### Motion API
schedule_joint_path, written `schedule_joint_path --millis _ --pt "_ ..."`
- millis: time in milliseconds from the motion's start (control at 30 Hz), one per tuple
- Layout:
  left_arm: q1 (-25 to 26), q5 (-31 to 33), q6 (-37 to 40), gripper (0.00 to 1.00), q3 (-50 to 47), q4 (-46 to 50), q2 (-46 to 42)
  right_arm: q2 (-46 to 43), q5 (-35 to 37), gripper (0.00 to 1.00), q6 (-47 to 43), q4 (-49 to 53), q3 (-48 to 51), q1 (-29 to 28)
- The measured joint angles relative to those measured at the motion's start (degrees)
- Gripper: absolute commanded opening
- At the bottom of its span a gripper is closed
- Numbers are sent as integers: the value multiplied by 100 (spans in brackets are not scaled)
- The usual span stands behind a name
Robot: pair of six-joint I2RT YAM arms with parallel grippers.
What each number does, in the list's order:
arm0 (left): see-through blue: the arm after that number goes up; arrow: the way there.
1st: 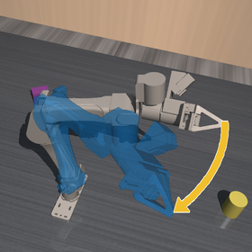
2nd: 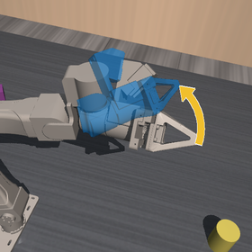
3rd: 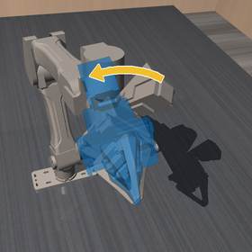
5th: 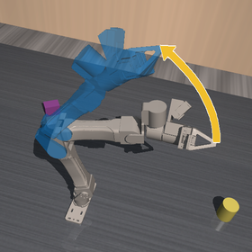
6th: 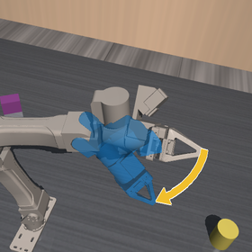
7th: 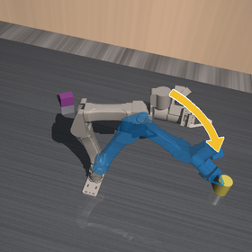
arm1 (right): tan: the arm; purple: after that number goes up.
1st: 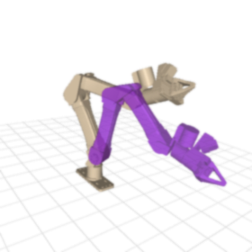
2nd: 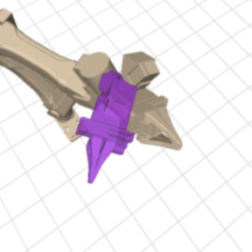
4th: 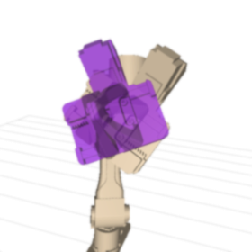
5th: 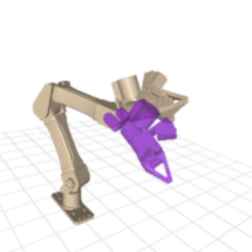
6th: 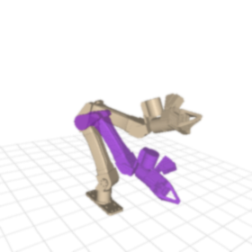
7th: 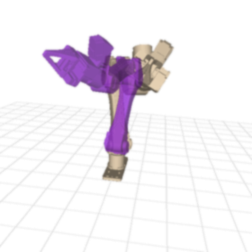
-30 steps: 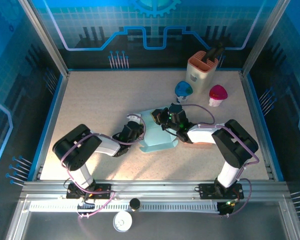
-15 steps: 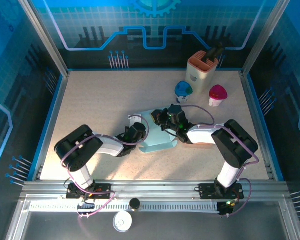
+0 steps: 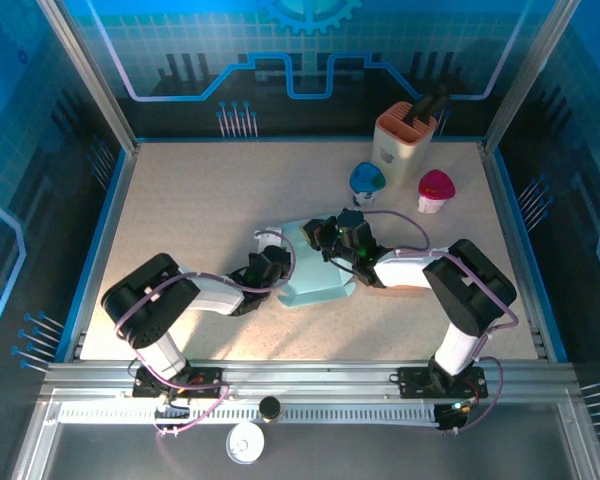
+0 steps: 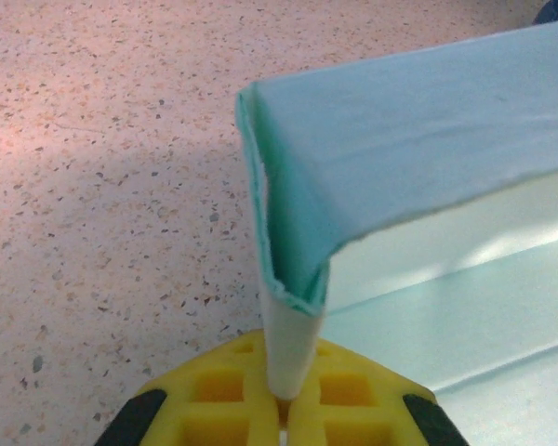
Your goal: Fold the paper box
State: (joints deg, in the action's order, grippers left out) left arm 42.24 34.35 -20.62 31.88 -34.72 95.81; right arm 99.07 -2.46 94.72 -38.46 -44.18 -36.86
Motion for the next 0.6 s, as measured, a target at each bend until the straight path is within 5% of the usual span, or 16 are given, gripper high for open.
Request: schedule_joint_path --millis 133,267,367,600 --pt "0 17 -2 0 2 68 -11 0 33 4 2 0 0 -26" --pt "0 114 -42 0 46 297 -98 -39 76 39 -61 146 15 -70" --pt "4 249 -74 0 133 658 -267 -299 173 54 -254 584 90 -111" --pt "-203 289 -378 0 791 2074 -863 -1875 396 64 -1158 1757 103 15"
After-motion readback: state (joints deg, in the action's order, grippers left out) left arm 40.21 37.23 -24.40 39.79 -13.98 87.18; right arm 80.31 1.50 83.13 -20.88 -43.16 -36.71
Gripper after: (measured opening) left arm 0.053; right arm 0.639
